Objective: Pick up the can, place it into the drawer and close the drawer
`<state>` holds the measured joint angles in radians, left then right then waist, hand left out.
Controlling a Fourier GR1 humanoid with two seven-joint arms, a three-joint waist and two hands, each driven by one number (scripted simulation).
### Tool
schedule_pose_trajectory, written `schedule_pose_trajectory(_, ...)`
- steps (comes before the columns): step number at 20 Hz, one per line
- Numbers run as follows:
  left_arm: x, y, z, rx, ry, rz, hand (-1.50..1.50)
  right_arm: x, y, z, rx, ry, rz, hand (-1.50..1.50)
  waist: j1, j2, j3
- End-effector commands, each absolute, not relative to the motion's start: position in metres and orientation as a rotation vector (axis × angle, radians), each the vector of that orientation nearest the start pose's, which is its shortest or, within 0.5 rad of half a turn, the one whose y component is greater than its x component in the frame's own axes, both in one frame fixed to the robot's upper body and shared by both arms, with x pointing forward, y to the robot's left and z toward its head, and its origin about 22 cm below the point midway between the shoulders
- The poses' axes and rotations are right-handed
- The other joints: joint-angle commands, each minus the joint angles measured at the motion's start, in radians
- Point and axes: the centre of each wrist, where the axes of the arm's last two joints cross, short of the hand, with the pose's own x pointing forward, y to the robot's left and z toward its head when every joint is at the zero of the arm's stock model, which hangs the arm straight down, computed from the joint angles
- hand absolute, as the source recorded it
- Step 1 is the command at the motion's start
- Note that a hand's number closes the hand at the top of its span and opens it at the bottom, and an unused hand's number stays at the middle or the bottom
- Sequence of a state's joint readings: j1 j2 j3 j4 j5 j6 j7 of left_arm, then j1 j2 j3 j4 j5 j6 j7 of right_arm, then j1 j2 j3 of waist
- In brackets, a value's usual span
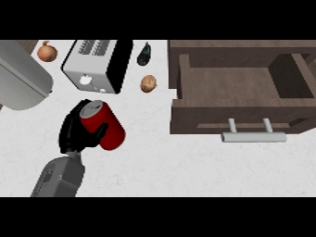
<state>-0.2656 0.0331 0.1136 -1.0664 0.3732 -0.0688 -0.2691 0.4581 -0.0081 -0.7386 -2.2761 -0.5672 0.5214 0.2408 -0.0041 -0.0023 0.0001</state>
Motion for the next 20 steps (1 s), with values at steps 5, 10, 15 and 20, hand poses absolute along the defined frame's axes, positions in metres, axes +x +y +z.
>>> schedule_pose_trajectory(5, 0.327, 0.201, 0.019, -0.249, -1.670, 0.229, 1.50, 0.063, -0.375, 0.124, -0.180, -1.787, -0.135, -1.50, 0.001, 0.000, 0.000)
schedule_pose_trajectory(10, 0.328, 0.182, 0.049, -0.222, -1.687, 0.199, 1.50, 0.069, -0.358, 0.116, -0.173, -1.782, -0.129, -1.50, -0.001, 0.001, 0.000)
schedule_pose_trajectory(15, 0.340, 0.168, 0.086, -0.213, -1.725, 0.172, 1.50, 0.046, -0.363, 0.114, -0.170, -1.774, -0.152, -1.50, -0.009, 0.001, 0.000)
schedule_pose_trajectory(20, 0.349, 0.139, 0.127, -0.206, -1.735, 0.142, 1.50, 0.062, -0.367, 0.110, -0.174, -1.779, -0.137, -1.50, -0.005, 0.002, 0.000)
